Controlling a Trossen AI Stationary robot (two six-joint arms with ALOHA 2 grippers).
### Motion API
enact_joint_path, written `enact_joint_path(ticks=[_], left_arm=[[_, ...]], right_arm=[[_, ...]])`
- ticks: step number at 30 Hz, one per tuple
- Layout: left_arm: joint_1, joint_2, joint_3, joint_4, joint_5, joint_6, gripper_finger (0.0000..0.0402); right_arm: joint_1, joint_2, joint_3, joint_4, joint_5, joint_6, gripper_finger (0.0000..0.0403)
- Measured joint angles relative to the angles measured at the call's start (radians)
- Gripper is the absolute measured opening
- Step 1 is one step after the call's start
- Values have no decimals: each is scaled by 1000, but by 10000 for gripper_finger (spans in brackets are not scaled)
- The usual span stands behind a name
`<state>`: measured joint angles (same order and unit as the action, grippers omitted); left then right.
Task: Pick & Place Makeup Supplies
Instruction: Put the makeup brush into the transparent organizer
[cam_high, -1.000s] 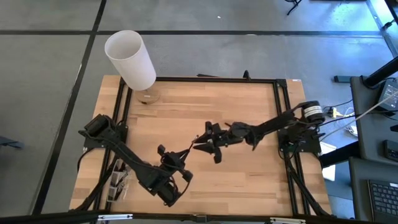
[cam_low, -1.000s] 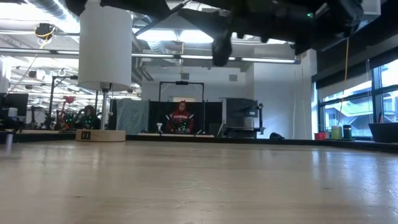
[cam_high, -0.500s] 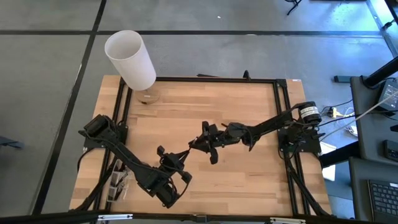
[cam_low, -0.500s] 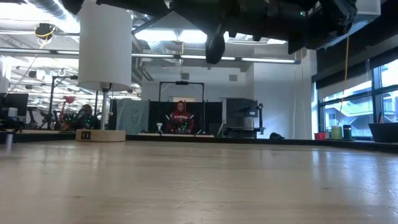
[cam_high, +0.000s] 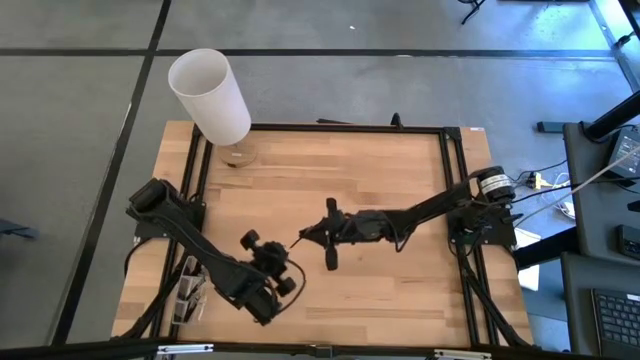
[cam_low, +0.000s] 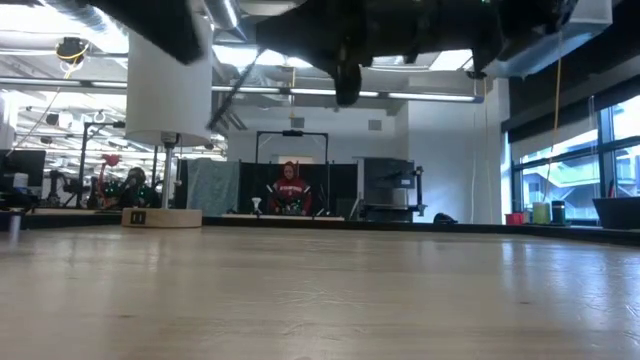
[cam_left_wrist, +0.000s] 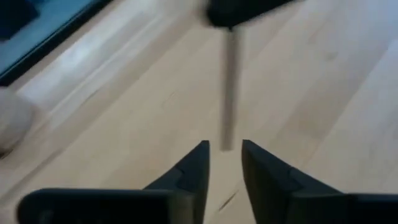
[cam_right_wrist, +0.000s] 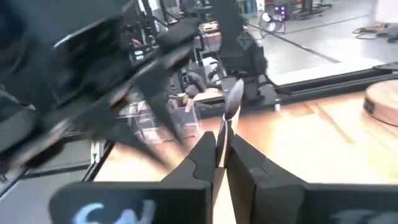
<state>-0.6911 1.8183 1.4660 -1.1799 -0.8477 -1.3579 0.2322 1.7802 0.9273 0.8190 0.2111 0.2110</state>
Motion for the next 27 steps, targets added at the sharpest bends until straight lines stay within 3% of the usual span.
enact_joint_path(ticks=[6,9,11,20,27], left_arm=[[-65,-132,7,-216,177,-12,140],[-105,-194,7,-330,189,-42,147],[-134,-230,7,-400,165,-88,146],[-235,-374,-122,-389,-100,-146,117],[-269,-408,-189,-391,-171,-204,91]], right_arm=[[29,126,162,-48,33,-41,22],[29,238,302,-48,13,-54,22],[29,320,416,-62,-8,-81,22],[29,631,936,-204,-89,-209,23],[29,835,1248,-219,-185,-223,24]])
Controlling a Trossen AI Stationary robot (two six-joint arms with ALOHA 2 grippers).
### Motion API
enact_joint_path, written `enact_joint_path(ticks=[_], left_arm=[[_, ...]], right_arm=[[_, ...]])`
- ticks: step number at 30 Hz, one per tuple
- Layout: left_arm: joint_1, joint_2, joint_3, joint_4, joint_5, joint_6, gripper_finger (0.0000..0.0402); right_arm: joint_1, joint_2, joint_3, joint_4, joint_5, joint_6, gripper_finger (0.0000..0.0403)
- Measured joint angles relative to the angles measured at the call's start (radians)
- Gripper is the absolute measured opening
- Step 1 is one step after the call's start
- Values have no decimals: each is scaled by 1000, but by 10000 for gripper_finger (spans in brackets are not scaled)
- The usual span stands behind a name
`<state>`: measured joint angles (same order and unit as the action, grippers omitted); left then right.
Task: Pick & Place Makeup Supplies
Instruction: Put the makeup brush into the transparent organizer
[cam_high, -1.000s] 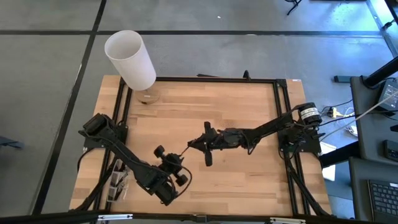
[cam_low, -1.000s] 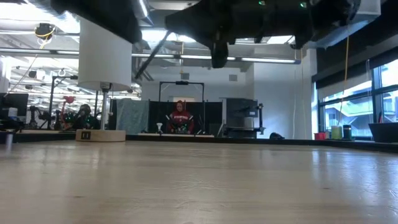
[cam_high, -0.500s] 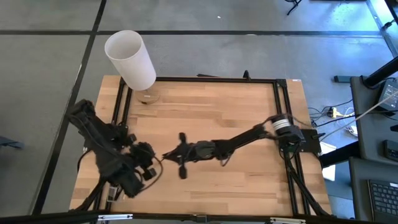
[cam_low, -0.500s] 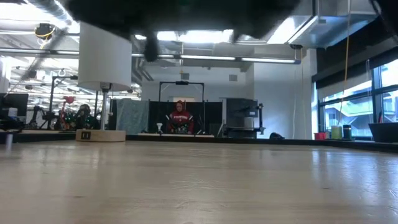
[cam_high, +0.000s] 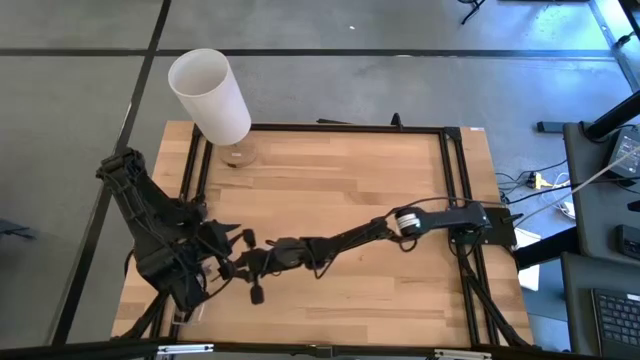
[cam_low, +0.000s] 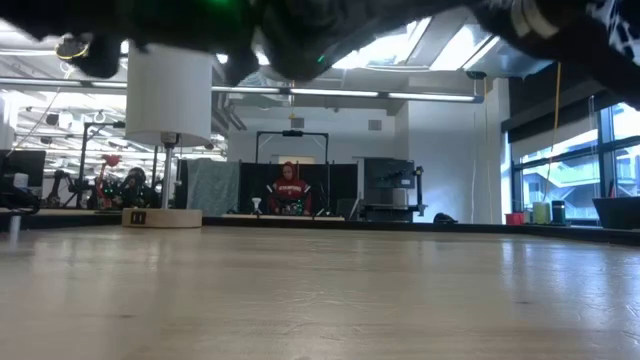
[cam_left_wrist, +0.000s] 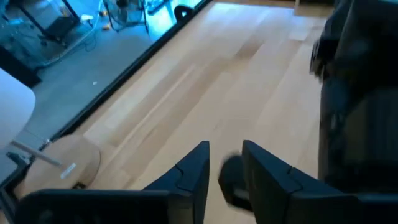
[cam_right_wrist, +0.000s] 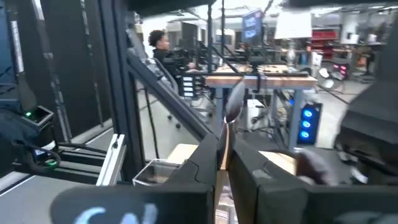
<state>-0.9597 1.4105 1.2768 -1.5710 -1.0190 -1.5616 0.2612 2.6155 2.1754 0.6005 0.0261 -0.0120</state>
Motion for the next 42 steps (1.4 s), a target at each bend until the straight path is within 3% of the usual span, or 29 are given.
enact_joint_path(ticks=[7,19,28,37,42], left_arm=[[-14,1,-43,1,-48,-46,73],[-15,1,-84,0,-39,-74,67],[8,-1,-84,0,-111,-25,63],[14,-7,-82,0,198,-112,63],[10,-7,-32,0,257,-111,63]], right_arm=[[-5,148,177,11,-52,-37,27],[-36,157,171,105,-84,-75,32],[-67,157,170,81,-180,-64,32],[-49,156,169,74,-224,-6,29],[-45,135,169,55,-316,46,31]])
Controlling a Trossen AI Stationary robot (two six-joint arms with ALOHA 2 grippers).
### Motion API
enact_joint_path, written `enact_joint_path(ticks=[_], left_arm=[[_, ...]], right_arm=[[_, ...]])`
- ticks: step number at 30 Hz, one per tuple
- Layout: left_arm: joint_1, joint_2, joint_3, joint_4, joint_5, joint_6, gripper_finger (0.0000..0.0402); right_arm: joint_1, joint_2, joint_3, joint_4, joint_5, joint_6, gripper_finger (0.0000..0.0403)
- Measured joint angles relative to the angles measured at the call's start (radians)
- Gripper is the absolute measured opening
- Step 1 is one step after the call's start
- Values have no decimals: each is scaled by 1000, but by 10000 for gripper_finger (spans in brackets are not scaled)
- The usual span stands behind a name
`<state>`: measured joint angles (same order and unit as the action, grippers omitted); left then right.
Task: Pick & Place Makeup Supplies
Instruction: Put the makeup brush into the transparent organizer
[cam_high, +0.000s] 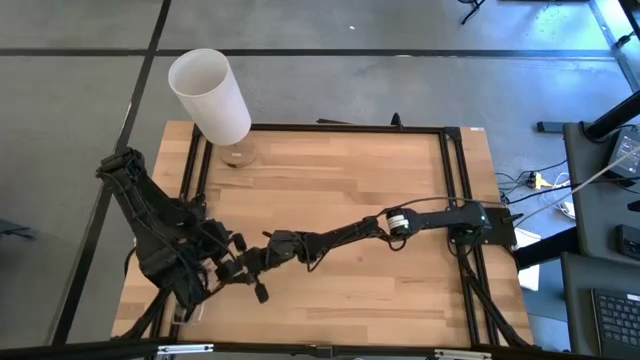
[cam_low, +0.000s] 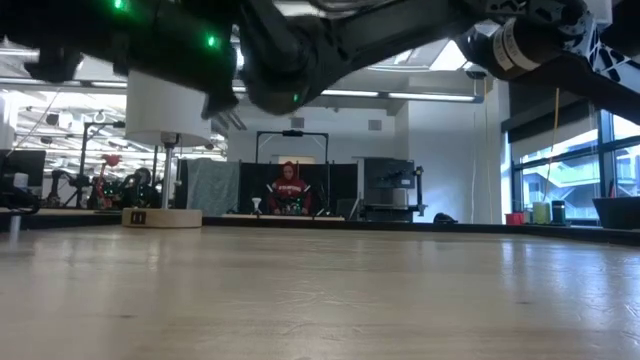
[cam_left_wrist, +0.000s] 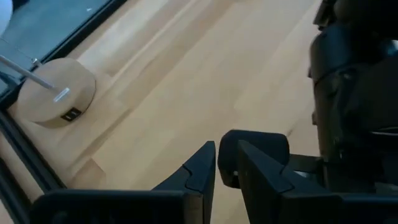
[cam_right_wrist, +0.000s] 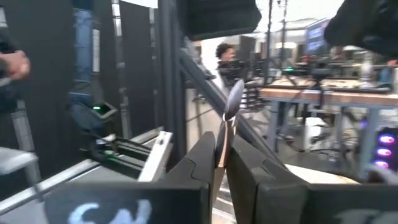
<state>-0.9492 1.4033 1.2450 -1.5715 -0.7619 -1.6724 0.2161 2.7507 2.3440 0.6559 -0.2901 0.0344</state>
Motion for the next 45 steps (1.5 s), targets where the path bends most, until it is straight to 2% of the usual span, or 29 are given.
enact_joint_path(ticks=[5,9,12,17,21,25,29,33,39,41,44,45], left_arm=[[-28,-2,94,-3,-4,41,63],[-88,0,132,5,-16,2,63],[-143,4,125,3,-32,-80,63],[-225,35,83,41,-42,-235,63],[-265,94,77,49,-90,-309,63],[-275,159,77,54,-157,-330,63],[-253,220,77,71,-208,-332,63],[-228,264,77,140,-188,-293,66],[-212,289,77,201,-126,-244,88],[-212,289,77,216,-128,-244,97],[-213,289,77,223,-131,-244,110],[-214,289,77,223,-131,-244,114]], right_arm=[[0,-65,0,-105,-137,30,29],[1,-117,0,-271,-203,-4,29],[5,-144,0,-354,-204,-58,30],[28,-190,0,-376,-195,-150,28],[40,-253,5,-612,-166,-235,27],[58,-247,-2,-783,-141,-275,27],[83,-252,1,-765,-151,-262,27],[111,-253,2,-762,-160,-260,26],[158,-249,0,-774,-93,-255,26],[184,-252,-23,-773,-3,-259,26],[217,-253,-97,-746,209,-286,26],[220,-253,-132,-710,250,-279,26]])
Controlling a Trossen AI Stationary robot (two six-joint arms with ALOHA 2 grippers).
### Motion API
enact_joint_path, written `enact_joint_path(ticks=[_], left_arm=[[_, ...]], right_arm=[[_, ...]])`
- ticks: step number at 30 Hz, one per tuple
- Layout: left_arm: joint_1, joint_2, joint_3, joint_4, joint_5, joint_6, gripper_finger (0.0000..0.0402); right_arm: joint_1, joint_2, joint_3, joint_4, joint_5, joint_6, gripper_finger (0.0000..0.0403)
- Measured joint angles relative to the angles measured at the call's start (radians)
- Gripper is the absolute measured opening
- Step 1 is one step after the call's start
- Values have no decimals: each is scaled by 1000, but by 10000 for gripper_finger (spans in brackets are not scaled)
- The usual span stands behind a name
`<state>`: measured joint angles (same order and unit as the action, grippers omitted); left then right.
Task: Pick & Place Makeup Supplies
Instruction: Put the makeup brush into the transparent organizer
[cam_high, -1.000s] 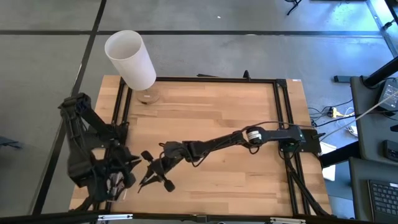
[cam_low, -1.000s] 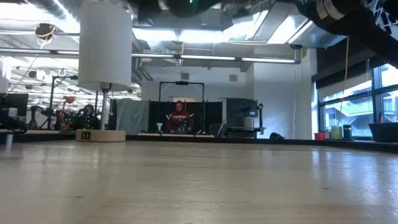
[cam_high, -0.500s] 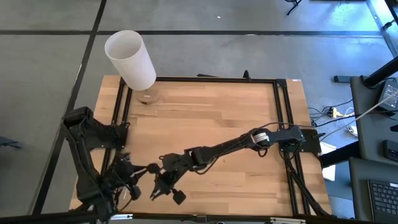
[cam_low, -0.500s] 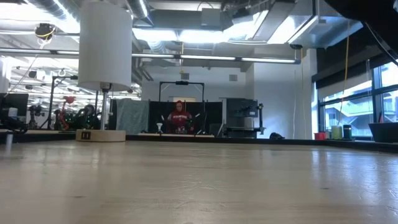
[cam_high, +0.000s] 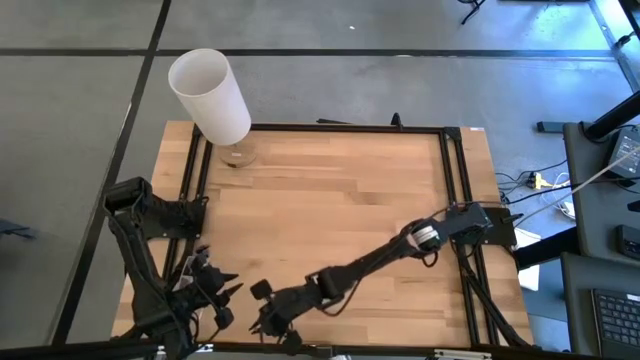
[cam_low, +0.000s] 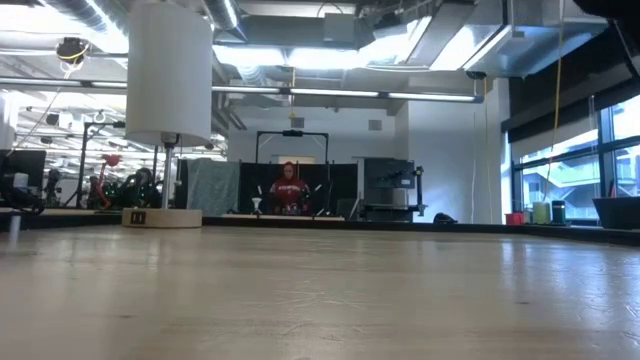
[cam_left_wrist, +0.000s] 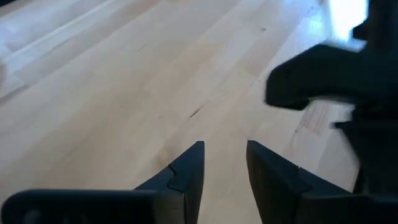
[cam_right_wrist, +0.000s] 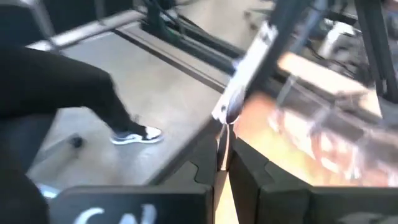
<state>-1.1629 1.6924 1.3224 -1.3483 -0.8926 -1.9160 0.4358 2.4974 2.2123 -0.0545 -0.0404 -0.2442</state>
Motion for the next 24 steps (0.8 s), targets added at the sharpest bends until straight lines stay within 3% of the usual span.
enact_joint_path(ticks=[3,7,11,14,16,24], left_arm=[[0,0,0,10,-1,0,124],[0,0,0,45,-8,14,131],[11,2,0,57,-150,72,134],[59,16,0,92,-290,147,135],[105,18,0,123,-293,230,135],[274,18,0,366,-80,638,155]], right_arm=[[-12,-51,-165,113,35,64,28],[-63,-254,-531,444,42,121,32],[-102,-390,-785,757,49,144,28],[-118,-403,-862,778,40,150,27],[-120,-404,-865,774,5,150,27],[-120,-408,-863,768,-71,177,30]])
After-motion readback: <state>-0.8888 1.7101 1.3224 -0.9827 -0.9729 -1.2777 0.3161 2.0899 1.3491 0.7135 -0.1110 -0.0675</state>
